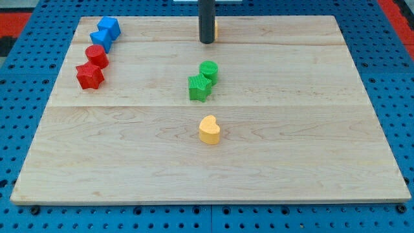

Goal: Move the red circle parallel right to yellow hexagon

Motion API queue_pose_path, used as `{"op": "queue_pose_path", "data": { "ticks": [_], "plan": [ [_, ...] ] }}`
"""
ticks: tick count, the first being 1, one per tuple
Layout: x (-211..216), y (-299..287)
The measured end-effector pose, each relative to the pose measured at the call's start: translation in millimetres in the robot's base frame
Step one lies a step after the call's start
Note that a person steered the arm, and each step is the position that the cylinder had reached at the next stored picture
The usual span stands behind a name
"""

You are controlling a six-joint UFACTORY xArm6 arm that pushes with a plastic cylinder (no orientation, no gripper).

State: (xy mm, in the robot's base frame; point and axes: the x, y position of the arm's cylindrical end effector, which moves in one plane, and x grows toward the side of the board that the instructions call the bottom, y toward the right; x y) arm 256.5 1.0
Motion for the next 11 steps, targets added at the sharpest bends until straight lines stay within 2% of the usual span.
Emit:
{"op": "queue_pose_path", "data": {
  "ticks": [1, 2, 3, 5, 6, 7, 8, 9, 10, 11],
  "plan": [
    [2, -4],
    [22, -25],
    [46, -86],
    [190, -135],
    [226, -221],
    [194, -305],
    [117, -298],
    [76, -267],
    [75, -205],
    [49, -208]
  ]
}}
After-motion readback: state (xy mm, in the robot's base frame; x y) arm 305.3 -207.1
